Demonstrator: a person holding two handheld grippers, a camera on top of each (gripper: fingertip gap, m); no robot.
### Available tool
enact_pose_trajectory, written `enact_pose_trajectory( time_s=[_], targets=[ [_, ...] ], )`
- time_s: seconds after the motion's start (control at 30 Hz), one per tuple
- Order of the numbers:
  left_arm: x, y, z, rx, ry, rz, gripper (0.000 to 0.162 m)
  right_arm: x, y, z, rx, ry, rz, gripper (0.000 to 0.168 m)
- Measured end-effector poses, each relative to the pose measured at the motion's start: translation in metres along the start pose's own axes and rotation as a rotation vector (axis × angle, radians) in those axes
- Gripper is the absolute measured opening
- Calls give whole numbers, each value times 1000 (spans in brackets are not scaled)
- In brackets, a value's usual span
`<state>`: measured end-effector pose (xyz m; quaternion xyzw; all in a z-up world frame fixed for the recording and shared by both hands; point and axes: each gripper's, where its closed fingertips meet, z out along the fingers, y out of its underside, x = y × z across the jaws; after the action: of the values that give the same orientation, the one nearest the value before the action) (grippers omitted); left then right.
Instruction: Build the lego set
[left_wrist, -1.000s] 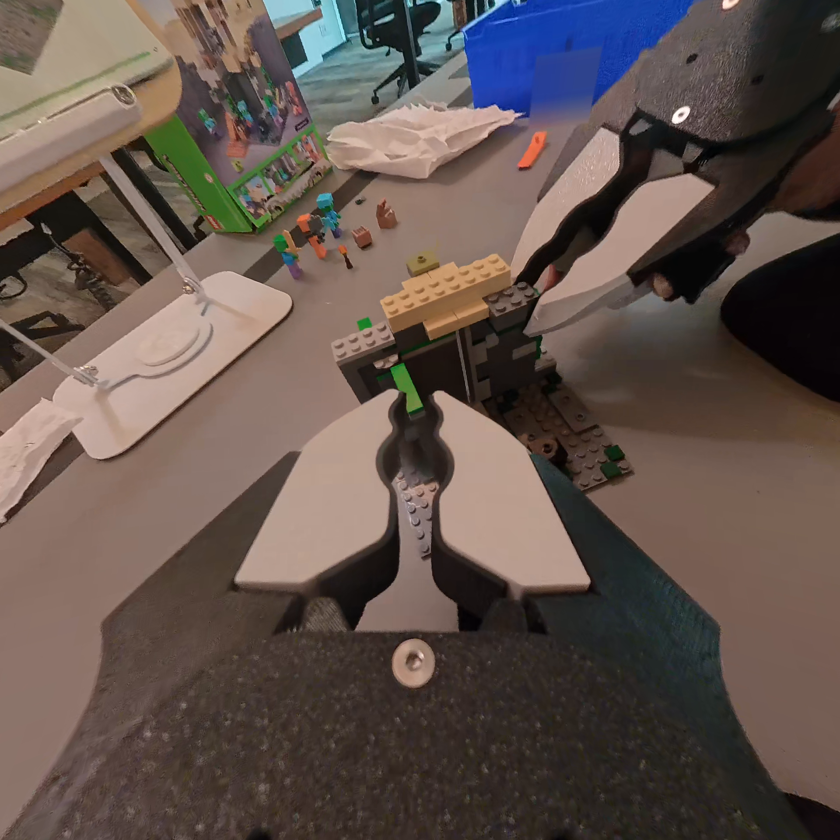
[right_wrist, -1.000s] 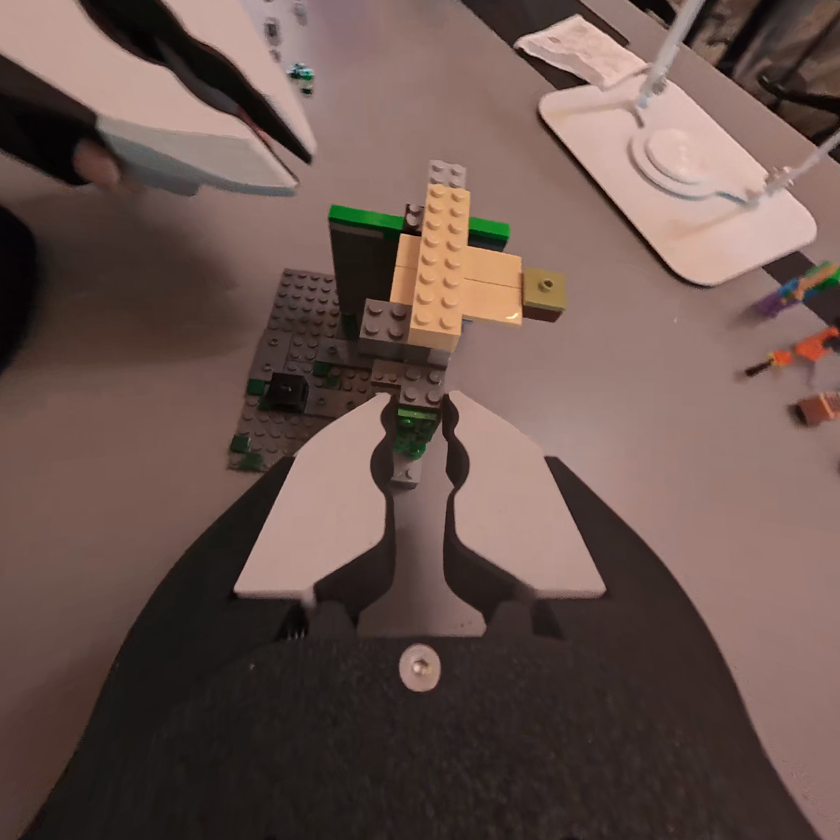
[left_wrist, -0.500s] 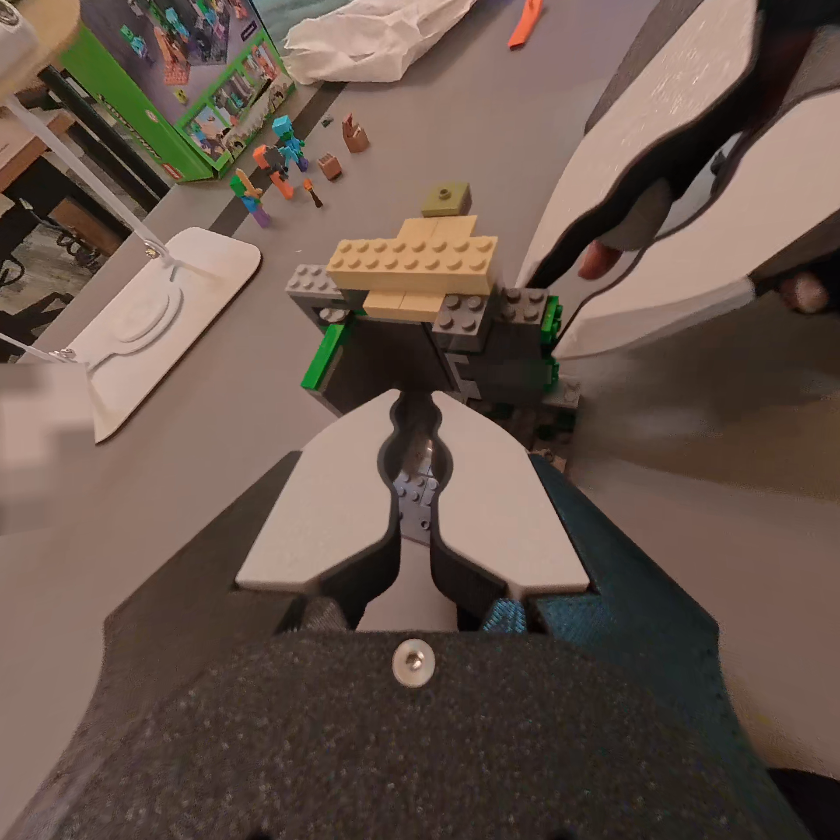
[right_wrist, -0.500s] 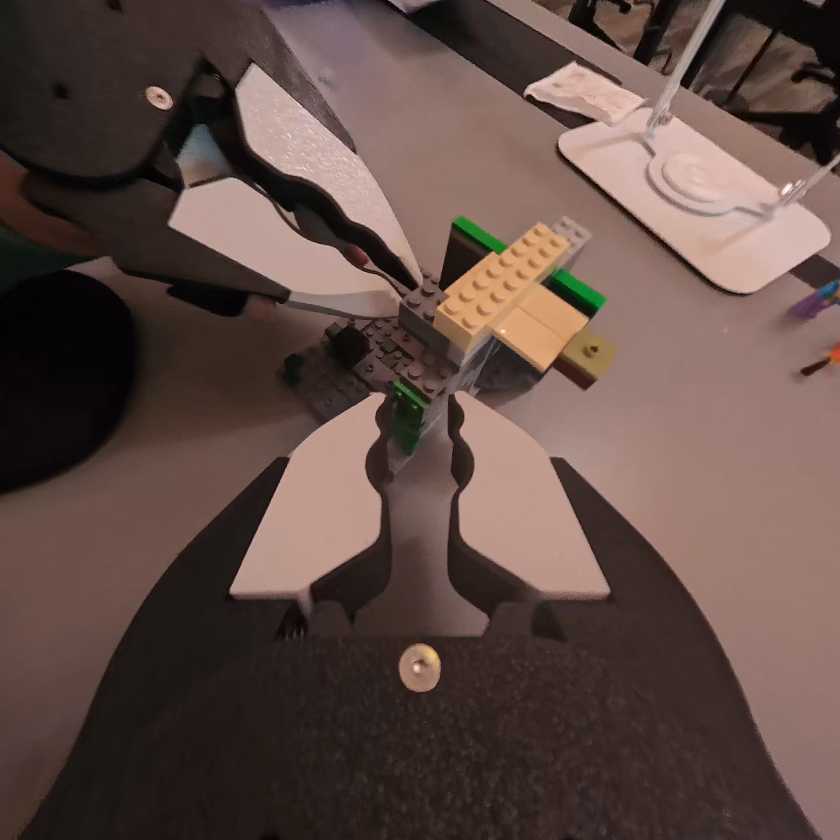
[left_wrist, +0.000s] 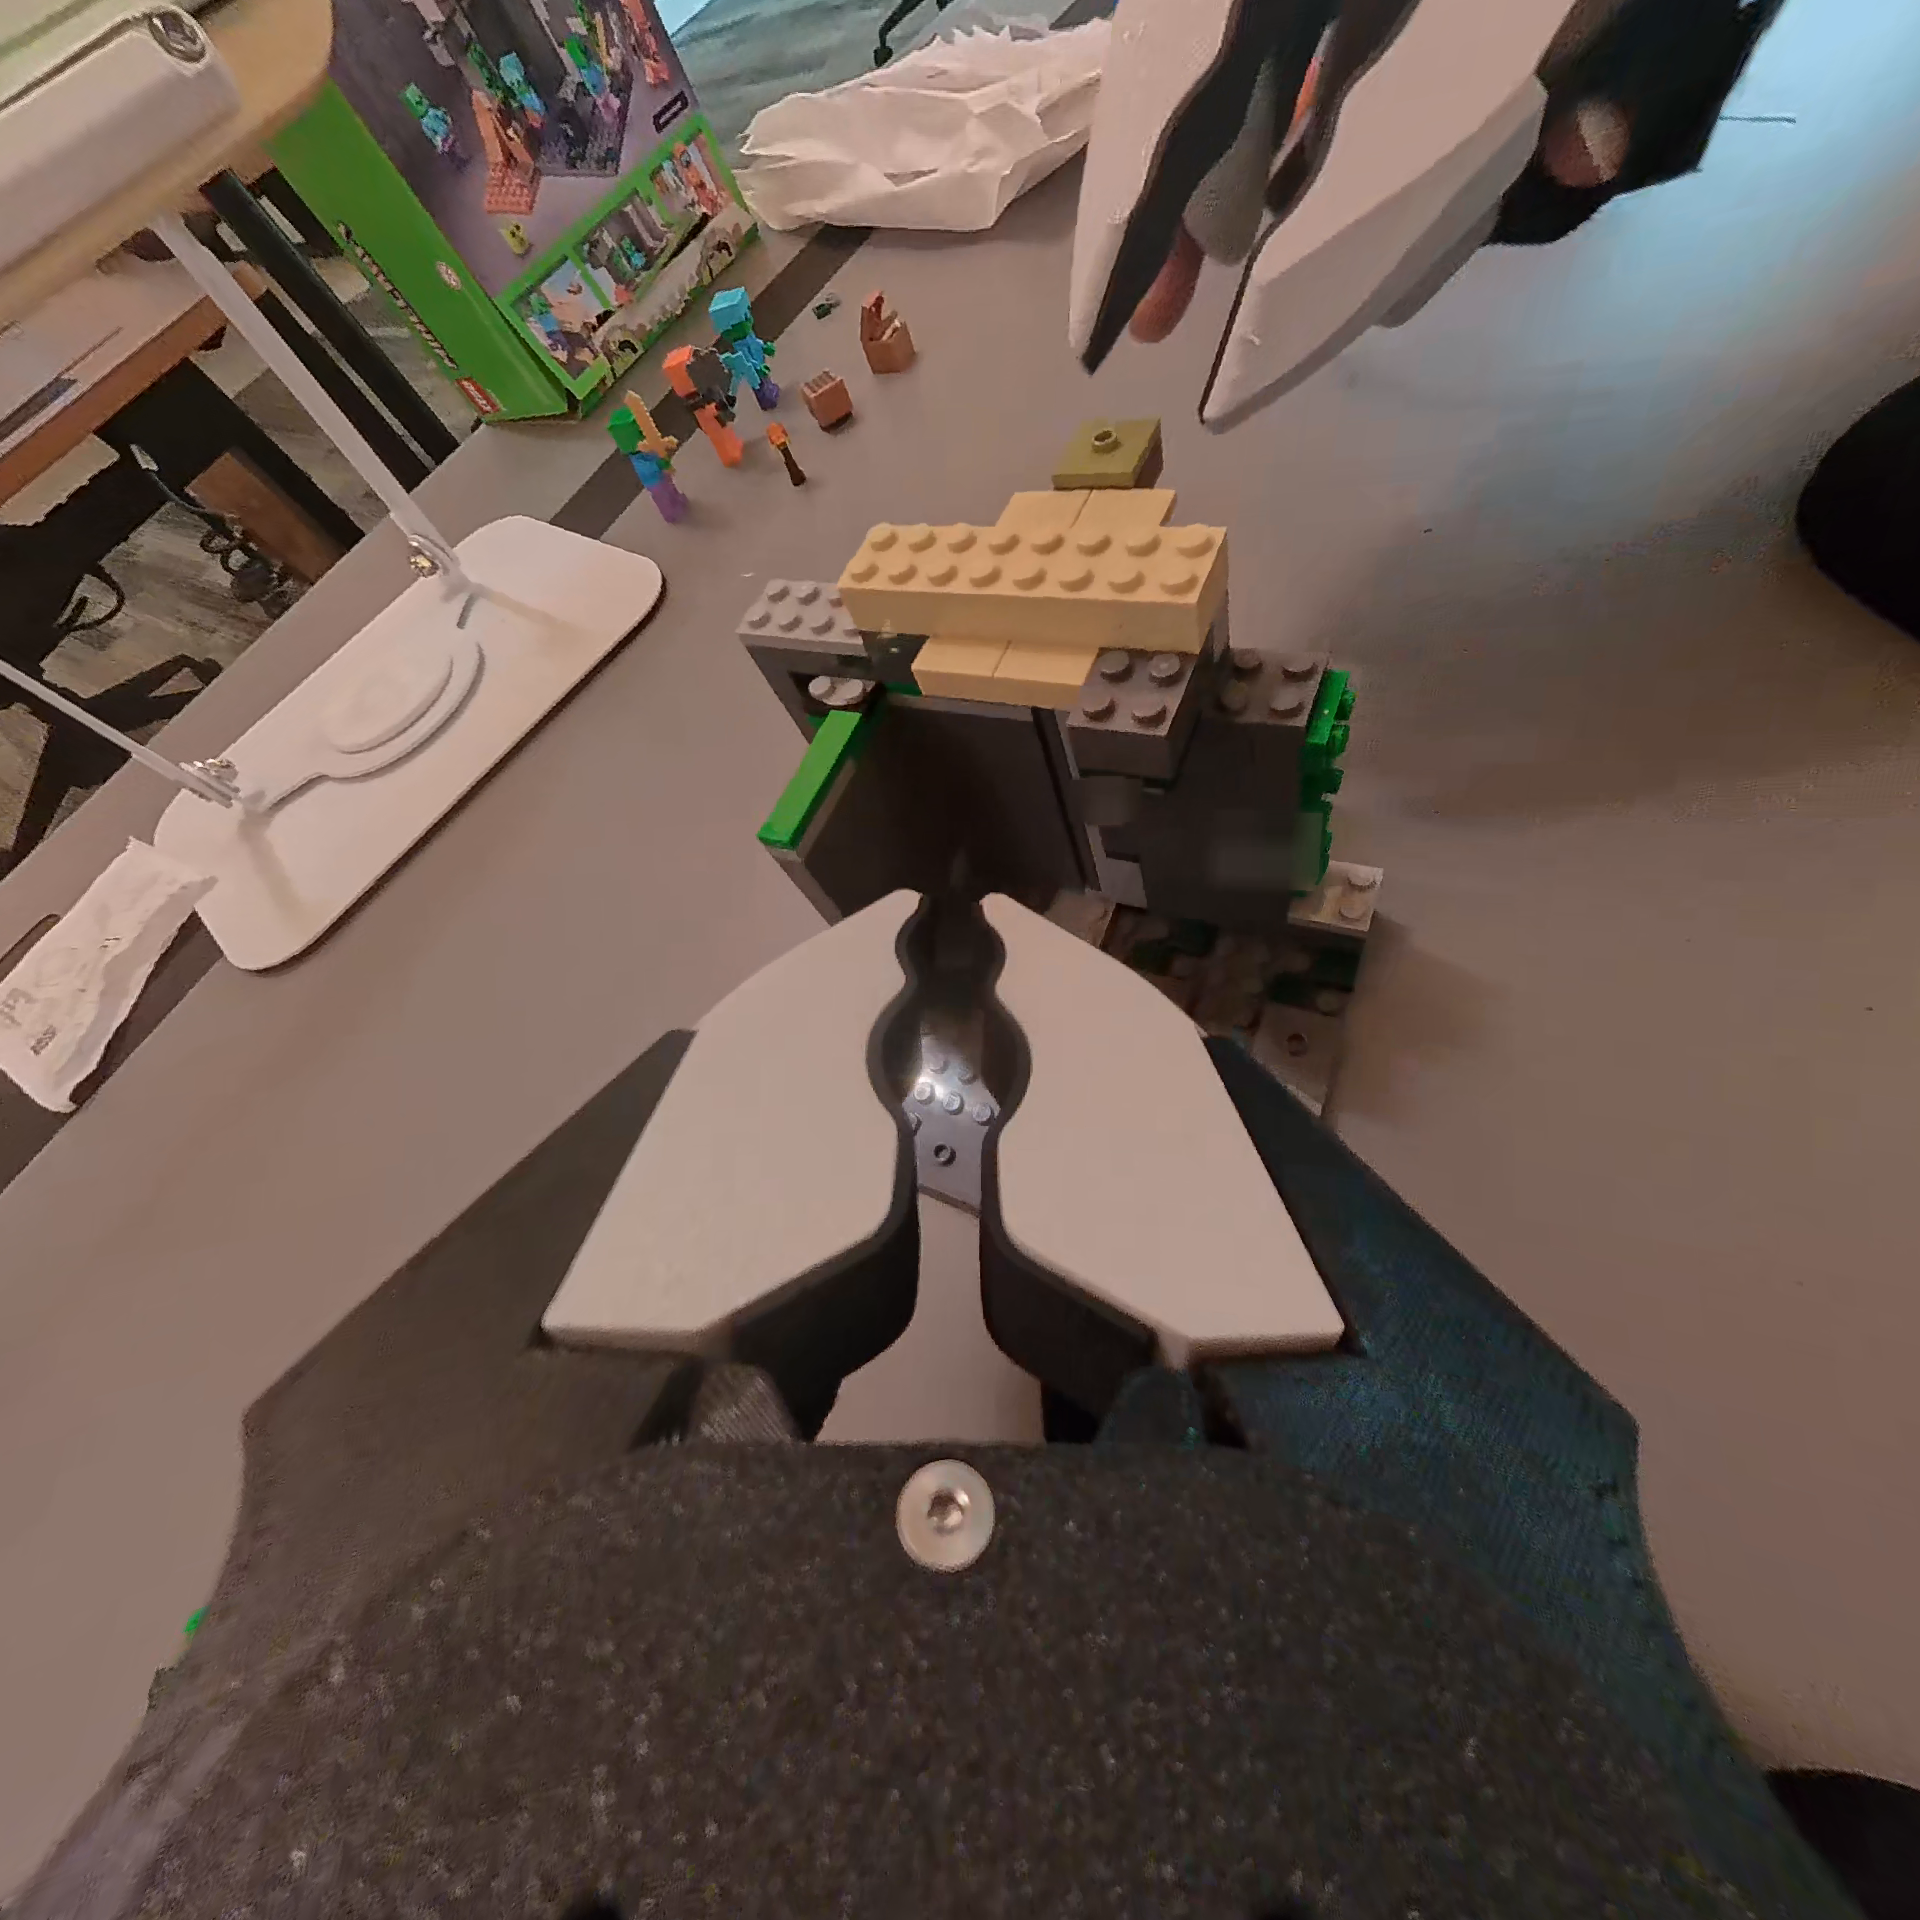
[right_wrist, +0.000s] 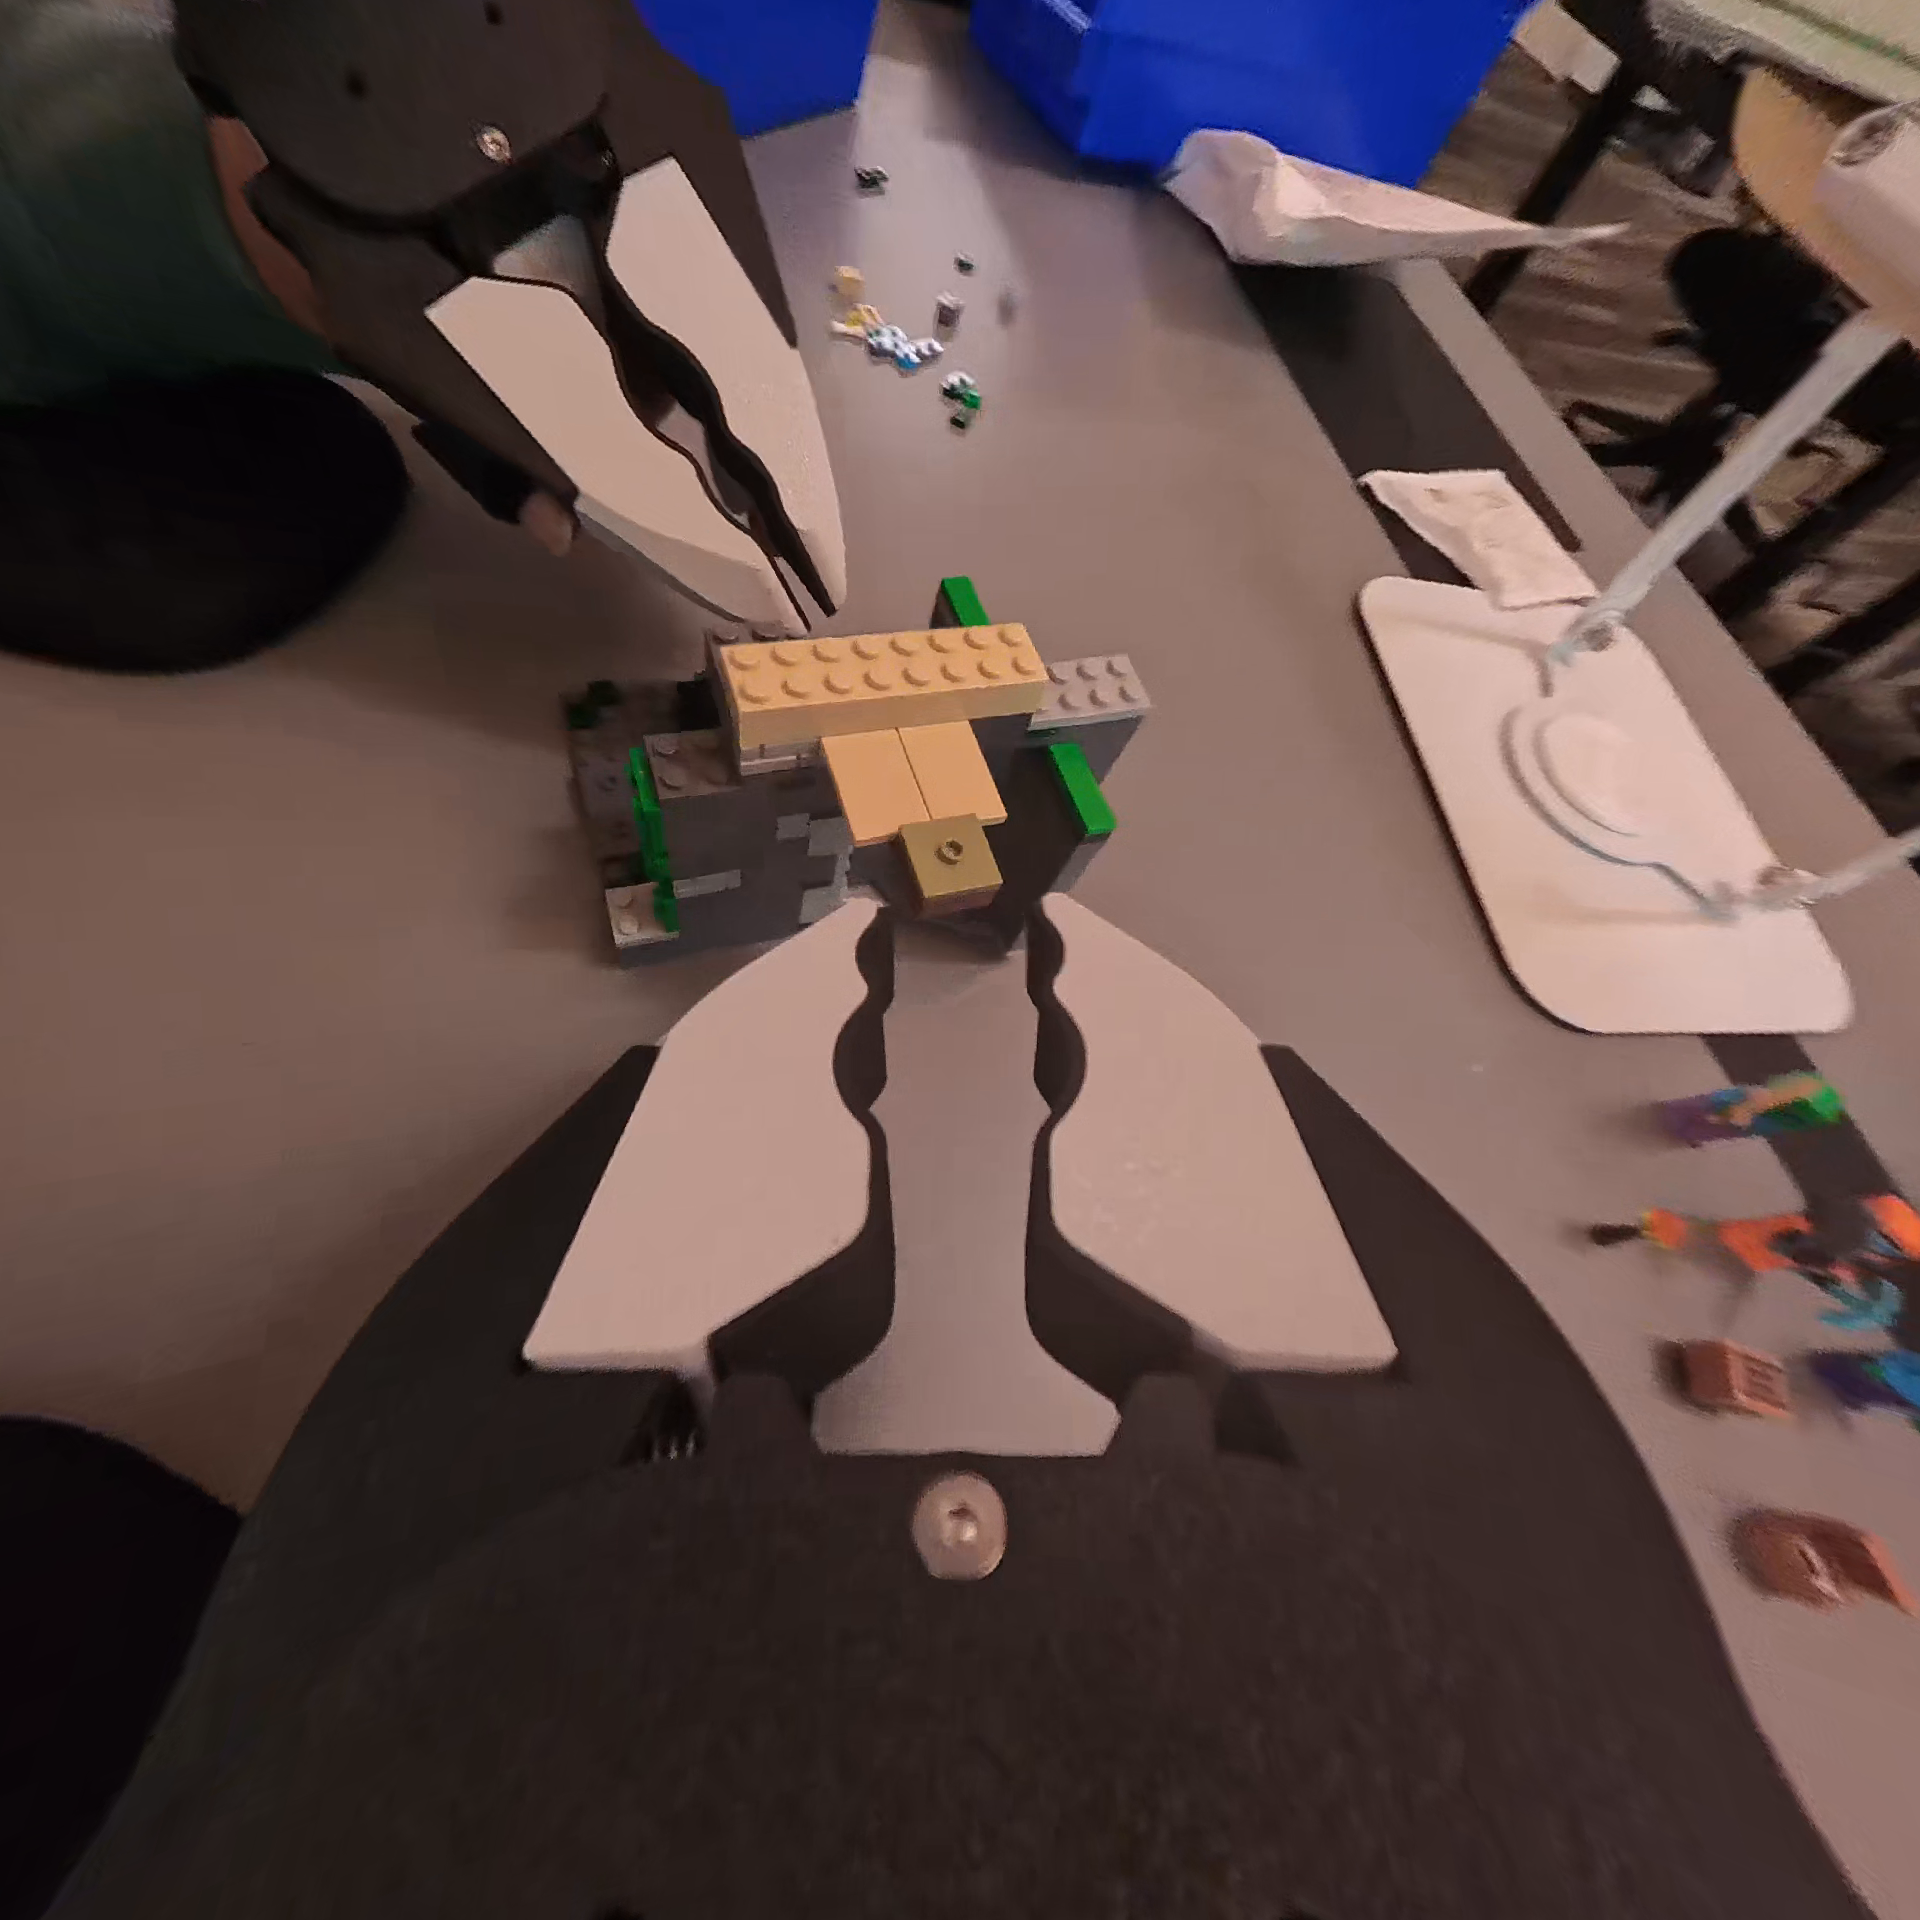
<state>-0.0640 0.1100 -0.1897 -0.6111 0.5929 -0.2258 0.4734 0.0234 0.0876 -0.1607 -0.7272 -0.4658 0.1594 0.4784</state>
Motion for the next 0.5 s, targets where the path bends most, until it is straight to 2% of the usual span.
enact_pose_trajectory(
  time_s=[0.03,0.2,0.5],
  targets=[
    [0,1,0,-1,0,-2,6,1,0,2,7,-17,2,22],
    [-6,4,-3,1,-18,-25,6,2,1,11,-4,-67,-14,11],
    [-16,7,-13,11,-66,-48,6,-6,-12,28,-8,-121,-58,9]
  ],
)
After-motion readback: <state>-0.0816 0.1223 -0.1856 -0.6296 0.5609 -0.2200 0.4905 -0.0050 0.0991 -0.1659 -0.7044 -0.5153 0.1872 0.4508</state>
